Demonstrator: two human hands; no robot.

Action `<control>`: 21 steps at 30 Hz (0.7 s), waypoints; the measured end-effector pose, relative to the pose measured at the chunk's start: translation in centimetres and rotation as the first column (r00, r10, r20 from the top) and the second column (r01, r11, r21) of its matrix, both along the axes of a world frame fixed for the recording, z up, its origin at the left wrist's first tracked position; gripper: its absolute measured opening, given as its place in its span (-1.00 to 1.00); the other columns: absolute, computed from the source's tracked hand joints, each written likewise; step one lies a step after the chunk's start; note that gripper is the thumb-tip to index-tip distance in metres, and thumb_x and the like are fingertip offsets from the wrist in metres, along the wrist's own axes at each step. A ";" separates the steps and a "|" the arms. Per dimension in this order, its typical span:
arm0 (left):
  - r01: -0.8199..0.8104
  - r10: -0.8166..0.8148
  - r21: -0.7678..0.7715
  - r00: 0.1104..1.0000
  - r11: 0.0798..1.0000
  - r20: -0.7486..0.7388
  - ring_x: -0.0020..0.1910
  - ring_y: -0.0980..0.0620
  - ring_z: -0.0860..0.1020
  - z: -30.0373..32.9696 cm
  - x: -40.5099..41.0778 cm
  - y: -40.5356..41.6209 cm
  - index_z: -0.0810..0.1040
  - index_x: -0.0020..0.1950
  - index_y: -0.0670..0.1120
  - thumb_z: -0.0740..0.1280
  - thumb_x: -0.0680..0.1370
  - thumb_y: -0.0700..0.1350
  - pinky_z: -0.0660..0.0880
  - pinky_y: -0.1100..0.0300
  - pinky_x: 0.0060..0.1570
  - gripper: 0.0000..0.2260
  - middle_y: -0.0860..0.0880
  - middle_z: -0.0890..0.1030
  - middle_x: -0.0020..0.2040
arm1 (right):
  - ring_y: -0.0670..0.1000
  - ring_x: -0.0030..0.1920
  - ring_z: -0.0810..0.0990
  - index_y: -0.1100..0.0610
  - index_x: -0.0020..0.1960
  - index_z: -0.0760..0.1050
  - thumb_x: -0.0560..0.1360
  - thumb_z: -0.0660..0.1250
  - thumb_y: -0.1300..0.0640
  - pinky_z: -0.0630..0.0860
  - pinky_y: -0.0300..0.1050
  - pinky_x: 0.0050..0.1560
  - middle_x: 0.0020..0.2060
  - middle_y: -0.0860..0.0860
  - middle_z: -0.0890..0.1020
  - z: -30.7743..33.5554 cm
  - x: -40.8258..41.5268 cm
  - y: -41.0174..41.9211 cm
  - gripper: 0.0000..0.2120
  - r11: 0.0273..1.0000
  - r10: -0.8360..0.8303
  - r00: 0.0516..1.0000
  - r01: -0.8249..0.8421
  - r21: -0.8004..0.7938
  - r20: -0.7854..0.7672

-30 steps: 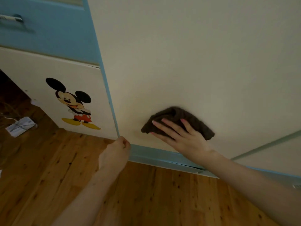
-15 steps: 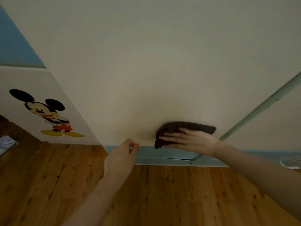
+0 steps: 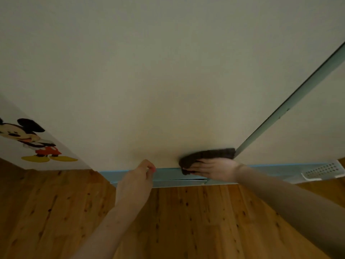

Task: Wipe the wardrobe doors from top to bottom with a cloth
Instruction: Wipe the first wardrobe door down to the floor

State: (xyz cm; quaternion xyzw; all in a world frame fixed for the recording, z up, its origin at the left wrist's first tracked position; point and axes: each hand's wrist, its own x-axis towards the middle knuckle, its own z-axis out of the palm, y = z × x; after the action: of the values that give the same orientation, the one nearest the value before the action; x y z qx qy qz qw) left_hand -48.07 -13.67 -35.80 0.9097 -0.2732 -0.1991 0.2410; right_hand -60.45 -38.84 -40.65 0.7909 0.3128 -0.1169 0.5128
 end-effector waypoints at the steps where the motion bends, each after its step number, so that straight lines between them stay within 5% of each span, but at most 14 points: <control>1: 0.004 -0.004 0.004 1.000 1.000 -0.003 -0.41 0.00 0.50 -0.3 0.0 0.2 0.45 0.02 0.05 0.11 0.62 -0.05 0.41 0.13 -0.42 -0.87 -0.02 0.56 -0.32 | 0.06 0.50 0.09 0.08 0.48 0.24 0.42 0.39 0.21 -0.22 0.08 0.38 0.49 0.07 0.17 -0.5 -0.4 -0.1 -0.32 0.999 -0.024 0.998 0.023 -0.022 -0.052; 5: -0.013 0.013 0.003 1.000 1.000 -0.004 -0.52 0.08 0.35 -0.2 -0.4 0.3 0.45 0.04 0.05 0.11 0.63 -0.04 0.25 0.18 -0.51 -0.86 0.06 0.41 -0.43 | 0.11 0.51 -0.10 0.24 0.50 0.08 0.46 0.29 0.34 -0.31 0.05 0.32 0.52 0.16 -0.01 0.6 -1.3 -1.2 -0.32 0.996 0.011 0.985 -0.026 -0.088 -0.169; 9: 0.060 -0.060 -0.012 0.998 0.998 0.021 -0.46 0.03 0.38 3.2 -1.9 -0.9 0.45 0.05 0.04 0.10 0.63 -0.03 0.33 0.16 -0.40 -0.86 0.05 0.39 -0.42 | 0.00 0.45 0.25 0.07 0.35 0.43 0.30 0.52 0.14 -0.12 0.06 0.48 0.45 0.01 0.26 5.7 -2.0 -2.9 -0.36 0.996 0.016 0.999 -0.018 0.091 0.032; 11: 0.085 -0.084 -0.024 0.996 0.996 0.026 -0.41 -0.01 0.42 5.8 -2.6 -1.6 0.44 0.05 0.04 0.10 0.63 -0.02 0.37 0.13 -0.34 -0.86 0.03 0.38 -0.43 | -0.04 0.44 0.25 0.05 0.36 0.42 0.28 0.52 0.14 -0.18 0.07 0.50 0.43 -0.01 0.32 9.9 -2.4 -4.0 -0.33 0.981 0.023 0.989 -0.050 0.186 0.146; 15: 0.128 -0.128 -0.009 0.991 0.992 0.035 -0.30 -0.05 0.52 13.7 -4.1 -3.1 0.43 0.08 0.08 0.09 0.62 0.01 0.43 0.12 -0.23 -0.86 0.03 0.34 -0.46 | -0.02 0.49 0.06 0.11 0.50 0.16 0.48 0.29 0.22 -0.30 0.08 0.49 0.51 0.02 0.08 21.2 -3.0 -5.1 -0.37 0.967 0.072 0.956 -0.136 0.214 0.284; 21: 0.184 -0.154 -0.239 0.978 0.953 0.139 -0.08 -0.01 0.59 31.3 -4.0 -6.9 0.44 0.11 0.12 0.09 0.62 0.03 0.32 0.21 -0.19 -0.84 0.02 0.43 -0.38 | 0.02 0.45 0.18 0.02 0.42 0.34 0.52 0.13 0.19 -0.21 0.10 0.49 0.48 -0.01 0.21 39.0 -2.8 -5.7 -0.54 0.967 0.156 0.962 -0.194 0.162 0.224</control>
State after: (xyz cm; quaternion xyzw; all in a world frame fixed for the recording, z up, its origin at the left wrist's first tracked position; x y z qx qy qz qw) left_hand -52.08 -20.55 -4.54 0.8553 -0.3871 -0.1283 0.3195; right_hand -63.21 -44.59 -1.61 0.8116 0.3353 0.0423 0.4765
